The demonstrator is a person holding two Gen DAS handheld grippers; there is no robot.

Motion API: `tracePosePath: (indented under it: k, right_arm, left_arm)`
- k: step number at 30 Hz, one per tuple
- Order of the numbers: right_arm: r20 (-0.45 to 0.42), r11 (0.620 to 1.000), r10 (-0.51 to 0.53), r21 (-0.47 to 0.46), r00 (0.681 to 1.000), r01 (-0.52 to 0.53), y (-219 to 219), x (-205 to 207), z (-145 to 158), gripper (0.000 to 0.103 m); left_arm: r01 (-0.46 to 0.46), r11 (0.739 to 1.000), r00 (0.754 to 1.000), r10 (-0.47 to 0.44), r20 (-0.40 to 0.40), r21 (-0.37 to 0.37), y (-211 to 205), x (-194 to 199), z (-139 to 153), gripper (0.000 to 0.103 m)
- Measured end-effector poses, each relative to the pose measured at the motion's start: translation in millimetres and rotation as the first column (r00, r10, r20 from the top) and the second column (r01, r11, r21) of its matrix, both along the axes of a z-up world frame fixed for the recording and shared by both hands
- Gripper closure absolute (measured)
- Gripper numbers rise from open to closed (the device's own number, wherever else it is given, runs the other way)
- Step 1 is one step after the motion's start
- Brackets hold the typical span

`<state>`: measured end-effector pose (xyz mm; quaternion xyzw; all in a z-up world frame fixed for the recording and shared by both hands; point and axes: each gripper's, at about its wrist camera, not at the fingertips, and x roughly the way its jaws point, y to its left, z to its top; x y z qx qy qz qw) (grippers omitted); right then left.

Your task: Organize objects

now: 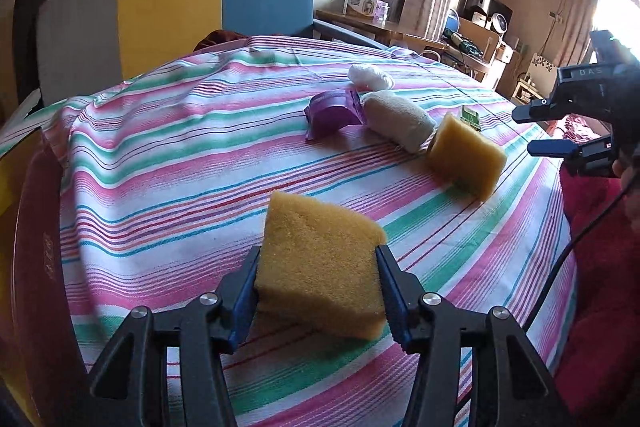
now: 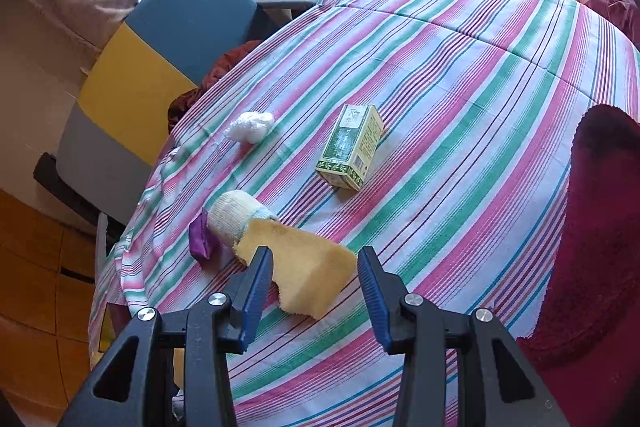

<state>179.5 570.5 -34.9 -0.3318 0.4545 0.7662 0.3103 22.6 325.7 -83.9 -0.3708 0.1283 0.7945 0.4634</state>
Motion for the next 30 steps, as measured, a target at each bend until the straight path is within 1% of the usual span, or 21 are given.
tracePosePath:
  k: [2, 4, 6, 8, 10, 11, 13, 15, 17, 19, 23, 30]
  right_arm:
    - [0.024, 1.000, -0.005, 0.001, 1.000, 0.005, 8.8, -8.5, 4.6, 0.059]
    - [0.057, 0.999, -0.007, 0.041, 0.998, 0.005, 19.5, -20.4, 11.9, 0.059]
    - [0.096, 0.998, -0.026, 0.067, 0.995, 0.020, 33.8, -32.3, 12.5, 0.059]
    - [0.152, 0.997, -0.032, 0.070, 0.988, 0.022, 49.9, -46.4, 4.6, 0.059]
    - [0.203, 0.996, -0.063, 0.076, 0.977, 0.048, 63.8, -56.2, -8.0, 0.059]
    - [0.215, 0.996, -0.073, 0.074, 0.974, 0.059, 69.3, -59.5, -14.7, 0.059]
    - [0.215, 0.996, -0.083, 0.053, 0.973, 0.074, 77.6, -63.5, -27.7, 0.059]
    - [0.217, 0.995, -0.087, 0.057, 0.972, 0.076, 82.0, -66.0, -36.5, 0.059]
    - [0.202, 0.997, -0.076, 0.031, 0.976, 0.071, 85.7, -68.5, -41.5, 0.059]
    - [0.230, 0.996, -0.069, 0.065, 0.971, 0.055, 87.6, -72.0, -43.0, 0.063]
    - [0.260, 0.996, -0.039, 0.092, 0.965, 0.015, 85.7, -76.7, -43.5, 0.068]
    - [0.295, 0.992, -0.018, 0.125, 0.955, -0.020, 81.0, -80.4, -42.1, 0.069]
  left_arm:
    - [0.001, 1.000, 1.000, -0.001, 0.010, 0.002, -0.5, -1.2, -0.9, 0.047]
    - [0.002, 1.000, 1.000, -0.002, 0.013, 0.002, -0.2, -1.7, -1.5, 0.047]
    - [0.003, 1.000, 1.000, -0.003, 0.012, 0.003, -0.6, -0.8, -1.2, 0.047]
    - [0.003, 1.000, 1.000, -0.003, 0.015, 0.006, -1.2, -1.4, -1.2, 0.046]
    - [0.002, 1.000, 1.000, -0.002, 0.018, 0.008, -1.3, -1.9, -1.3, 0.046]
    - [0.002, 1.000, 1.000, -0.002, 0.019, 0.008, -1.4, -2.1, -1.5, 0.045]
    - [0.001, 1.000, 1.000, -0.002, 0.023, 0.009, -0.7, -3.5, -2.2, 0.044]
    - [0.003, 1.000, 1.000, -0.003, 0.024, 0.007, -0.1, -3.7, -2.8, 0.043]
    - [0.004, 1.000, 1.000, -0.004, 0.018, 0.002, 0.6, -2.9, -3.2, 0.043]
    - [0.004, 1.000, 1.000, -0.004, 0.010, -0.004, 1.6, -2.0, -3.5, 0.042]
    - [0.004, 1.000, 1.000, -0.004, 0.005, -0.007, 1.5, -1.2, -3.4, 0.042]
    - [0.000, 1.000, 1.000, -0.001, -0.010, -0.013, 2.3, 1.0, -2.2, 0.044]
